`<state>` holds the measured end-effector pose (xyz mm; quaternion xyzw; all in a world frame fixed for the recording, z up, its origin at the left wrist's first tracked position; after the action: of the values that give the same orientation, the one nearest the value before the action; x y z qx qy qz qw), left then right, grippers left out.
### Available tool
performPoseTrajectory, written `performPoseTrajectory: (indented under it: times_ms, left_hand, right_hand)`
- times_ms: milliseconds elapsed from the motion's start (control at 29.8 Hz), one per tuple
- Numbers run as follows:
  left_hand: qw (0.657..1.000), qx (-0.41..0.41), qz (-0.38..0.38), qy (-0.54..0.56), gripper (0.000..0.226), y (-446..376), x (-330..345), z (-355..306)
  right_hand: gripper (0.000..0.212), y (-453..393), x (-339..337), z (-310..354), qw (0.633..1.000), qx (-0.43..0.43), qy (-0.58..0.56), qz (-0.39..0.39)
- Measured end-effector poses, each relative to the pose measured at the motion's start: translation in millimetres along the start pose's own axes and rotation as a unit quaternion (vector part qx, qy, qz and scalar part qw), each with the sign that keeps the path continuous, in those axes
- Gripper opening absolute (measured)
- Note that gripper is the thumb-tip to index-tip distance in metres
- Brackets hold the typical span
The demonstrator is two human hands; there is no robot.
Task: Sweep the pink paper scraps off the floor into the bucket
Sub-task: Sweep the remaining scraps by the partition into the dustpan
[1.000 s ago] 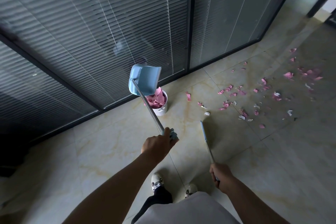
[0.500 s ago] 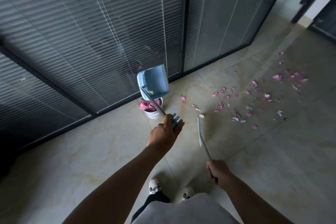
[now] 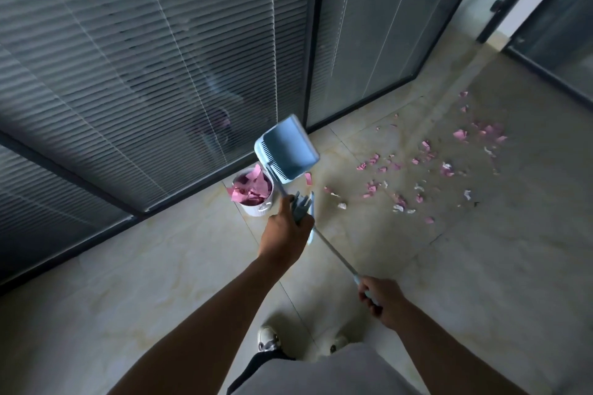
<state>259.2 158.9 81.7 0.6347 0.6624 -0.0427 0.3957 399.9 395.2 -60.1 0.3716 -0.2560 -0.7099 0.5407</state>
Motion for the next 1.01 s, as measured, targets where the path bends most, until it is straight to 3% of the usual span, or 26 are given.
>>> performPoseTrajectory:
  times_ms: [101, 402, 738, 1006]
  left_hand:
    - [1.0, -0.001, 0.004, 0.023, 0.045, -17, -7, -8]
    - [0.999, -0.026, -0.007, 0.029, 0.042, -70, 24, -57]
    - [0.979, -0.128, -0.097, 0.125, 0.055, -132, 94, -130]
    - [0.973, -0.175, -0.103, 0.11, 0.03, -166, 126, -160]
  right_hand:
    - [0.026, -8, 7, 16, 1.0, 0.008, 0.001, 0.007]
    - [0.03, -92, 3, 73, 0.999, 0.018, 0.005, 0.044]
    - [0.025, -234, -55, 157, 0.99, 0.055, -0.026, 0.127]
    - [0.039, -276, -148, 161, 0.987, 0.08, 0.053, 0.132]
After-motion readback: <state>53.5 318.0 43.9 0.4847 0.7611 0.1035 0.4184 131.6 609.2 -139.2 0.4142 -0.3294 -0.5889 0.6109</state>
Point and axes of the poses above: each hand's wrist, its own y-axis away from the middle knuckle, its own x-axis out of the palm, z = x × y, the point moved 10 cm from there along -y, towards the middle knuckle, and after that the axes turned 13 degrees about -x, right-handed, at the moved point
